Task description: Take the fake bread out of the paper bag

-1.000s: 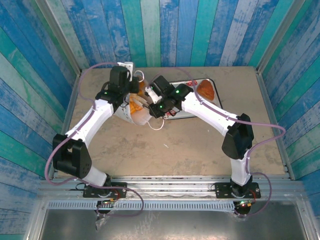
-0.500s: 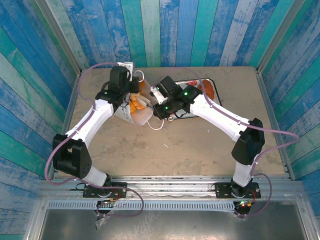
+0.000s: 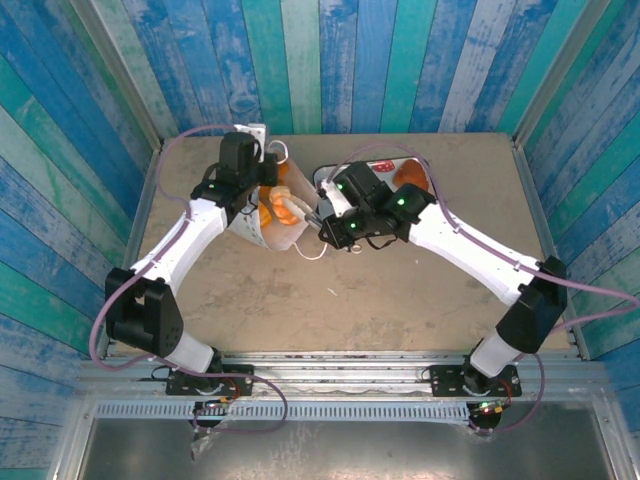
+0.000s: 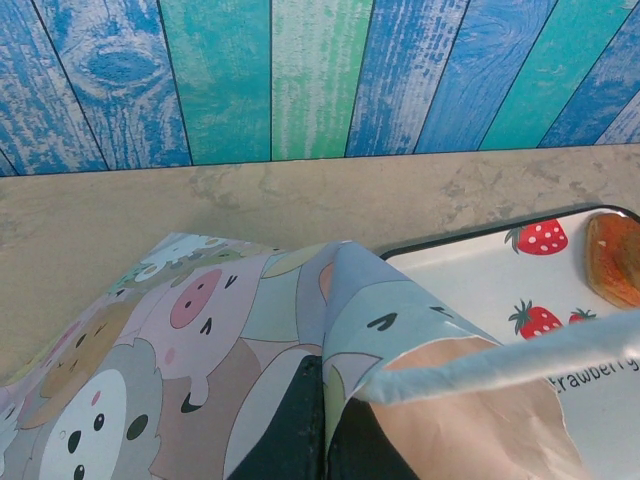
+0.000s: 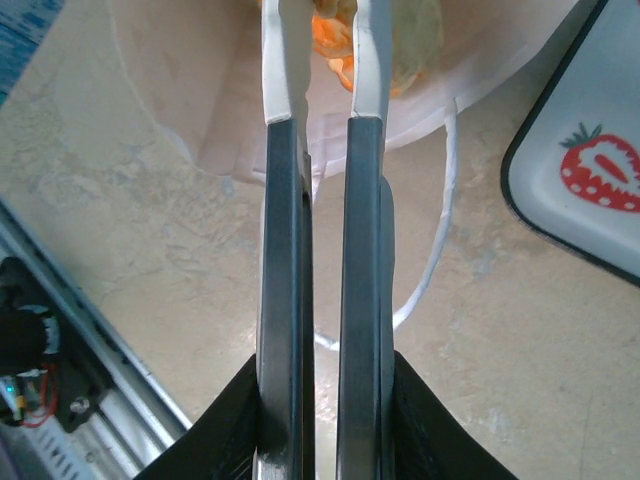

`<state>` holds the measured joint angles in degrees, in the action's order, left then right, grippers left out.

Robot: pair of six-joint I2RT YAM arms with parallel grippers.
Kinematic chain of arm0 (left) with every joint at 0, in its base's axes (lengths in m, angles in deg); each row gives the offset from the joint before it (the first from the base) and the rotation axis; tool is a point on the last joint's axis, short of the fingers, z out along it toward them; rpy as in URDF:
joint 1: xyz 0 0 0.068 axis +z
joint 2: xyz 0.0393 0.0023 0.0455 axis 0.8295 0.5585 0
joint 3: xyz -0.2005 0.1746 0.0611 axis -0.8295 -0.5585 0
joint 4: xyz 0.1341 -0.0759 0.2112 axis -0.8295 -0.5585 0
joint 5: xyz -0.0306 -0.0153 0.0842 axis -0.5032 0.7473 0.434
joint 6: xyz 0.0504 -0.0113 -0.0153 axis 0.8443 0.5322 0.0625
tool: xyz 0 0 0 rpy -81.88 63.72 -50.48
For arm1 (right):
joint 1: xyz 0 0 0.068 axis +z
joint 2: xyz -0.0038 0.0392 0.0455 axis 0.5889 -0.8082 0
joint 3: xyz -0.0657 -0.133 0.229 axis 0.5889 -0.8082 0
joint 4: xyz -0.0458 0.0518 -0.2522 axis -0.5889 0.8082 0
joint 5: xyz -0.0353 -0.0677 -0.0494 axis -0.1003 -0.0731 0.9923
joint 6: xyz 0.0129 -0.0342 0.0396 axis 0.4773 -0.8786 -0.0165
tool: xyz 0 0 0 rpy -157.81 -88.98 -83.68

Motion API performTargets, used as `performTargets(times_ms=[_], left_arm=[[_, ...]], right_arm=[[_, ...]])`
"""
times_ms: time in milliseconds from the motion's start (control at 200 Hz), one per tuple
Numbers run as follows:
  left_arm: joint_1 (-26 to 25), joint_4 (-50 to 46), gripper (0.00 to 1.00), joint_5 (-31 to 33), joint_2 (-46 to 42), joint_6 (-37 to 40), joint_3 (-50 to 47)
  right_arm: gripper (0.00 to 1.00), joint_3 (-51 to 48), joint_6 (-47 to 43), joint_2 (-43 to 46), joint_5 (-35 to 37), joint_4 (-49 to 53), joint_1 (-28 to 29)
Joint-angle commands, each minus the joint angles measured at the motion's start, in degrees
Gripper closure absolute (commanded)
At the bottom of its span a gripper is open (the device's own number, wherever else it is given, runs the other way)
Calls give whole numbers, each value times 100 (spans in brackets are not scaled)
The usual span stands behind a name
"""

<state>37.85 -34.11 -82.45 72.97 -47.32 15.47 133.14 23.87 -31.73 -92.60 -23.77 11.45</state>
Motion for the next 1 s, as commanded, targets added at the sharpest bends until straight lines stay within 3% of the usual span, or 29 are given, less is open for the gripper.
performTargets(times_ms=[0,516,731,997], left_arm=[[10,271,100,-6,-488,-130,-61],[9,271,100,-6,-496,-121,-94],[9,282,100,2,-483,-95,-98],[9,271,100,20,-481,-60,-107]], right_arm=[[88,-176,238,442,-410,-420,-49],[86,-988,476,1684,-1129,-715,-694],[85,-1402,631,2278,-1177,-691,-1272],[85,-1554,551,2524,-1404,-362,-2403]])
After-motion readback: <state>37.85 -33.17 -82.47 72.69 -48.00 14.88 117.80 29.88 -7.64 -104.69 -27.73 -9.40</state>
